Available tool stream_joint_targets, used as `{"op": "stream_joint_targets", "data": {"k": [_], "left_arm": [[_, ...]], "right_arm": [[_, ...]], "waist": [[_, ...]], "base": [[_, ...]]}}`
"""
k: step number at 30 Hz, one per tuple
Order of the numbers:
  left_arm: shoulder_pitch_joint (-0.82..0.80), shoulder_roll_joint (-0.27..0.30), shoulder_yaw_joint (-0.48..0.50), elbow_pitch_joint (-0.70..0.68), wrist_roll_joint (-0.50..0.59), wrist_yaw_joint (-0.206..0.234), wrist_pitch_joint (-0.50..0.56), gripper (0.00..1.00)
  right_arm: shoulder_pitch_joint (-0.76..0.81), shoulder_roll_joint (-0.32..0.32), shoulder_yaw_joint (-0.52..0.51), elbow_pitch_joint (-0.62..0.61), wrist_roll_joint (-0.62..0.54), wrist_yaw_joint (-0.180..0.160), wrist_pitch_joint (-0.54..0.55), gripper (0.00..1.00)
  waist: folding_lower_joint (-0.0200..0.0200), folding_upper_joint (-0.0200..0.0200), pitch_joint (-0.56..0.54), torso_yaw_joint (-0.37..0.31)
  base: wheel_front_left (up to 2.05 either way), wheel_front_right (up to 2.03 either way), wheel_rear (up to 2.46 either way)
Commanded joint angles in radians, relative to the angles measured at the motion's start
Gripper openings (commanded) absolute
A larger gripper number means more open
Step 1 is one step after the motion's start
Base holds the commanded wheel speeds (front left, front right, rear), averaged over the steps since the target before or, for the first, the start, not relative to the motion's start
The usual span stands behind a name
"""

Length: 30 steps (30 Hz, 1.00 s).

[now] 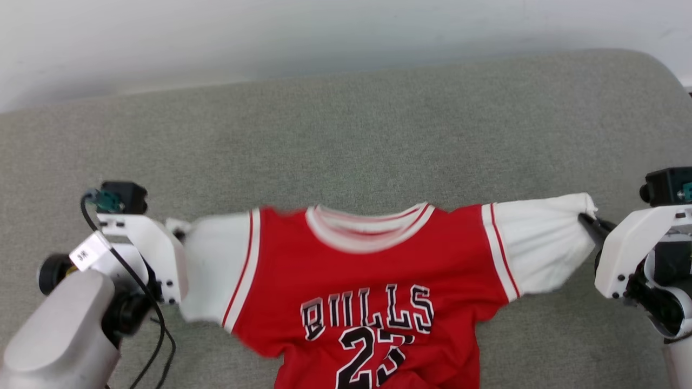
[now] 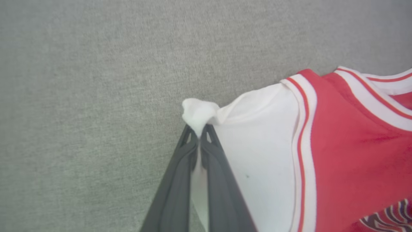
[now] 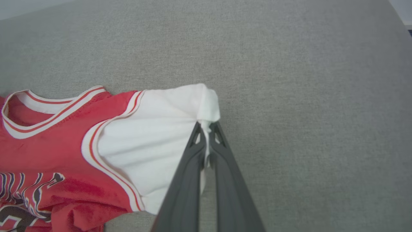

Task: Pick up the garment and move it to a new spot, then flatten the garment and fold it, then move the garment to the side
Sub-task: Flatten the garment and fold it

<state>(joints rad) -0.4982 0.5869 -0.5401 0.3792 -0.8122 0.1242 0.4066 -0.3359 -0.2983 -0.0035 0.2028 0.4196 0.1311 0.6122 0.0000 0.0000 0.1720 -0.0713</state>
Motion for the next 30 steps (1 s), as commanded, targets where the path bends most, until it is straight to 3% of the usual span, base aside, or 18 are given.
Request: {"op": "stream_joint_targets", "data": {"k": [1, 9, 17, 30], "left_arm": [[-0.015, 0.003, 0.009, 0.006, 0.009, 0.009, -0.014, 0.00], [-0.200, -0.045, 0.071, 0.093, 0.074, 0.056, -0.211, 0.00], [-0.469, -0.095, 0.122, 0.218, 0.103, 0.024, -0.375, 0.00], [-0.953, -0.115, 0.176, 0.360, 0.154, -0.039, -0.592, 0.00]], "right_arm": [[-0.017, -0.002, -0.002, 0.008, -0.008, -0.001, -0.013, 0.00], [-0.220, 0.018, -0.022, 0.159, -0.077, -0.001, -0.166, 0.00], [-0.550, 0.031, -0.004, 0.332, -0.136, -0.001, -0.344, 0.00], [-1.109, 0.038, 0.012, 0.540, -0.220, -0.001, -0.587, 0.00]], "waist": [[0.0000, 0.0000, -0.017, 0.005], [0.0000, 0.0000, -0.060, 0.011], [0.0000, 0.0000, -0.007, 0.006], [0.0000, 0.0000, 0.210, 0.012]], "base": [[0.00, 0.00, 0.00], [0.00, 0.00, 0.00], [0.00, 0.00, 0.00], [0.00, 0.00, 0.00]]}}
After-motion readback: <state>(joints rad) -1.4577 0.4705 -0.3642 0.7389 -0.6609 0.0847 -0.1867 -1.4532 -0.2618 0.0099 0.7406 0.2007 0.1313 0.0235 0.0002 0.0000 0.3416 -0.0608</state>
